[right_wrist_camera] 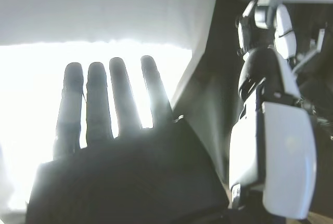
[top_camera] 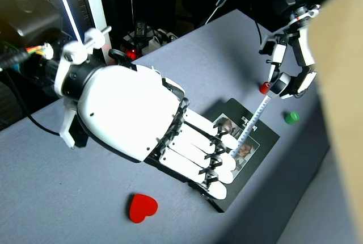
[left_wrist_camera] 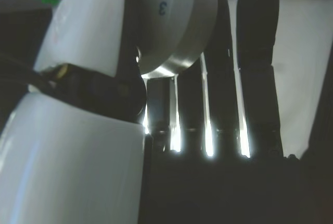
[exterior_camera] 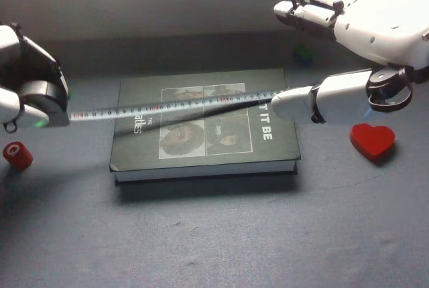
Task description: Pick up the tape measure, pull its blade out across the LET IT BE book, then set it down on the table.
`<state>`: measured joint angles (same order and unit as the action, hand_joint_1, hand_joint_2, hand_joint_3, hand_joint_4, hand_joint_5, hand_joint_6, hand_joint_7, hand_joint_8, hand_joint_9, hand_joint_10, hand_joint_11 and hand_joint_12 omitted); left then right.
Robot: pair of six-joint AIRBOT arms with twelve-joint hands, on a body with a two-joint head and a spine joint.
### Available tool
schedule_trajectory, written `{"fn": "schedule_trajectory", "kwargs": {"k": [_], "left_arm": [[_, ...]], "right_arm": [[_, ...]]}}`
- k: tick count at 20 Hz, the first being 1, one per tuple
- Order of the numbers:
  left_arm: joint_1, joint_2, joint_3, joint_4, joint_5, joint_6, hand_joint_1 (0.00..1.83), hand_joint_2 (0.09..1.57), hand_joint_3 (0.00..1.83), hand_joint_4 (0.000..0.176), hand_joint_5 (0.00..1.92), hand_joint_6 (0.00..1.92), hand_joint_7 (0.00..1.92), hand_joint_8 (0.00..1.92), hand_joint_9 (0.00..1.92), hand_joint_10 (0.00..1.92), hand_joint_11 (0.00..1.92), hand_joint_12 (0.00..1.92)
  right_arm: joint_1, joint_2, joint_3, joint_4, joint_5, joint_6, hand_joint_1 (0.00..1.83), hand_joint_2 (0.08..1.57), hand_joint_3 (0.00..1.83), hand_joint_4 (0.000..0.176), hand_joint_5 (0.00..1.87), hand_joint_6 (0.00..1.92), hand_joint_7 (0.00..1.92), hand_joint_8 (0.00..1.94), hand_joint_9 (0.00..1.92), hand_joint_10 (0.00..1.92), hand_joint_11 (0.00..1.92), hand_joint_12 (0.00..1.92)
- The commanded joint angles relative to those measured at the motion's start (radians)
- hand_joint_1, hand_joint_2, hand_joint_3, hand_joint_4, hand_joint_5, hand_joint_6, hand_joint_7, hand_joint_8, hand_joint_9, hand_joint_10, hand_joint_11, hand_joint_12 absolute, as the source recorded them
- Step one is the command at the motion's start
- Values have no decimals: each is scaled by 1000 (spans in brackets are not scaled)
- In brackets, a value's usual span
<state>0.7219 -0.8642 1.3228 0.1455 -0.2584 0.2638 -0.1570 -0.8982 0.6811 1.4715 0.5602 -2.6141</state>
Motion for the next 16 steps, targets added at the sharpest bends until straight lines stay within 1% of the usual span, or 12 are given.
{"fn": "schedule_trajectory", "kwargs": {"k": [1, 3, 4, 5, 11, 16], "left_arm": [[-1, -1, 11, 4, -130, -18, 1370, 1148, 0, 0, 864, 907, 896, 1126, 884, 1379, 924, 1211], [18, -13, 27, 41, -146, -65, 1369, 1147, 0, 0, 863, 907, 897, 1124, 884, 1379, 928, 1210], [26, -16, 30, 45, -155, -74, 1369, 1148, 0, 0, 860, 908, 903, 1121, 881, 1381, 929, 1208], [40, -26, 40, 49, -176, -79, 1369, 1148, 0, 0, 860, 908, 904, 1120, 880, 1382, 930, 1208], [68, -45, 64, 49, -207, -98, 1371, 1142, 0, 0, 871, 912, 919, 1092, 884, 1373, 930, 1208], [71, -46, 80, 70, -220, -109, 1373, 1134, 0, 0, 894, 898, 930, 1061, 902, 1352, 934, 1213]], "right_arm": [[7, 3, -2, -56, 22, 9, 0, 1035, 5, 92, 0, 0, 0, 0, 0, 0, 0, 297], [1, 1, -3, -56, 20, 6, 0, 1040, 6, 92, 0, 0, 0, 0, 1, 0, 0, 301], [0, 0, -3, -57, 20, 3, 0, 1039, 6, 92, 0, 0, 0, 0, 2, 1, 0, 301], [-4, -1, -3, -61, 20, 1, 0, 1039, 5, 92, 0, 0, 0, 0, 2, 1, 0, 302], [-6, -2, -4, -63, 19, -3, 0, 1050, 5, 91, 16, 3, 13, 2, 12, 2, 0, 355], [-8, -1, -7, -65, 19, -6, 0, 1074, 12, 90, 16, 2, 21, 4, 13, 2, 0, 355]]}}
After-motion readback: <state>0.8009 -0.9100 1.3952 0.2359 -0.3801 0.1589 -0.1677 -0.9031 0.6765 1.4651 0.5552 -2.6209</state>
